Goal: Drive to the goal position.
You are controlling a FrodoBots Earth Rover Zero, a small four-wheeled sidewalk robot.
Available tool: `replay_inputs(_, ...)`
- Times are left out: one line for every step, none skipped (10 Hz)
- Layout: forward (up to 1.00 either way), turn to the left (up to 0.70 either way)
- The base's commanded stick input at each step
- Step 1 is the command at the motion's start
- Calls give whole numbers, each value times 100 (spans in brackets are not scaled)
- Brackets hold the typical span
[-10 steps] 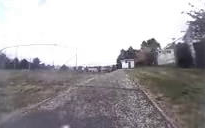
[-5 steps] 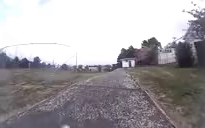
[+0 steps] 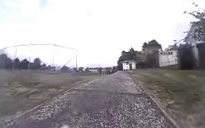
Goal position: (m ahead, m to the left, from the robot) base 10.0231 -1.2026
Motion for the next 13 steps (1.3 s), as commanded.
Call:
replay_inputs(60,-15)
replay_inputs(60,-15)
replay_inputs(60,-15)
replay_inputs(60,-15)
replay_inputs(60,-15)
replay_inputs(60,-15)
replay_inputs(60,-15)
replay_inputs(60,-15)
replay_inputs(60,-15)
replay_inputs(60,-15)
replay_inputs(60,-15)
replay_inputs(60,-15)
replay_inputs(60,-15)
